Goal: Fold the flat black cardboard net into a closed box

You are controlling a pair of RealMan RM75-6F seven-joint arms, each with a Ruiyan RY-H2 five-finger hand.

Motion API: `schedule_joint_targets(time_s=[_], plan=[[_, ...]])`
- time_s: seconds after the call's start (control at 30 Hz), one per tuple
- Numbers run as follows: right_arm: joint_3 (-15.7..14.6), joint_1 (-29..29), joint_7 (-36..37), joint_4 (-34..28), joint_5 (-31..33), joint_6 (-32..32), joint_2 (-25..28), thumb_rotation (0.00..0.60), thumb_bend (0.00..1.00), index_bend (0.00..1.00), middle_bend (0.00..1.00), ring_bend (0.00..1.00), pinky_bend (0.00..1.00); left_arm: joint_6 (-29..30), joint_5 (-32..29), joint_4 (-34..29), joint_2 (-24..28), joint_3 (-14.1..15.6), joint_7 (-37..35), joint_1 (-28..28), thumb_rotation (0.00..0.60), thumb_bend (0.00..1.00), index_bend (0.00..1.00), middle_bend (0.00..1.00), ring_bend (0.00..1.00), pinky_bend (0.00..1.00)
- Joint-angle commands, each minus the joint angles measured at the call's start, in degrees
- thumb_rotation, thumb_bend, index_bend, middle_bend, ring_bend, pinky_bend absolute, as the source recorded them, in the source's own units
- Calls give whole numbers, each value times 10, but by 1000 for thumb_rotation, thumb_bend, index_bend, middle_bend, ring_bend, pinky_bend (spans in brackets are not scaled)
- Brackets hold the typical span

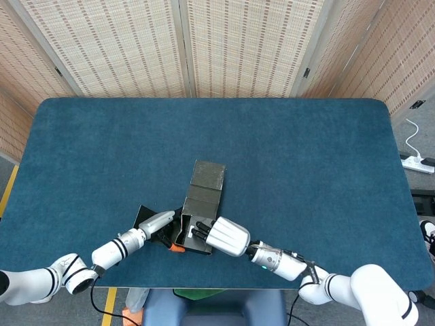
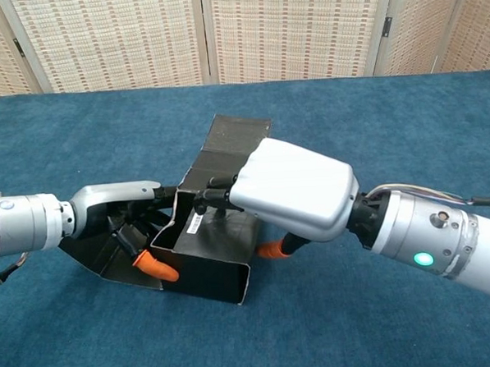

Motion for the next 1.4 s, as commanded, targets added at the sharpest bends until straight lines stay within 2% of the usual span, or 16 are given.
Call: schedule_joint_targets(time_s=[0.03, 0.53, 0.83, 0.93, 1.13, 1.4], plan=[[0, -1, -2, 0, 1, -3, 0, 600, 120, 316, 377, 858, 990, -1, 0, -1, 0, 0, -2, 0, 600, 176, 0, 33, 459, 688], [6, 8, -10, -1, 0, -18, -6, 600, 120, 316, 386, 858, 990, -2, -5, -3, 0, -2, 2, 1, 600, 175, 0, 37, 458, 679], [-5, 9, -17, -8, -8, -26, 4, 600, 120, 318, 393, 858, 990, -2, -1, 1, -2, 0, -11, 1, 600, 175, 11, 59, 458, 679], [-3, 8, -18, -12, -7, -24, 6, 600, 121, 319, 394, 858, 990, -1, -2, 4, -4, -1, -12, 1, 600, 175, 56, 95, 458, 679], [0, 7, -20, -14, -4, -24, 8, 600, 120, 319, 393, 858, 990, 0, -20, 13, -16, -8, 5, 9, 600, 183, 247, 252, 475, 683], [4, 2, -21, -22, 2, -22, 15, 600, 121, 319, 393, 858, 990, 9, -31, 17, -26, -15, 25, 20, 600, 185, 348, 355, 491, 685]])
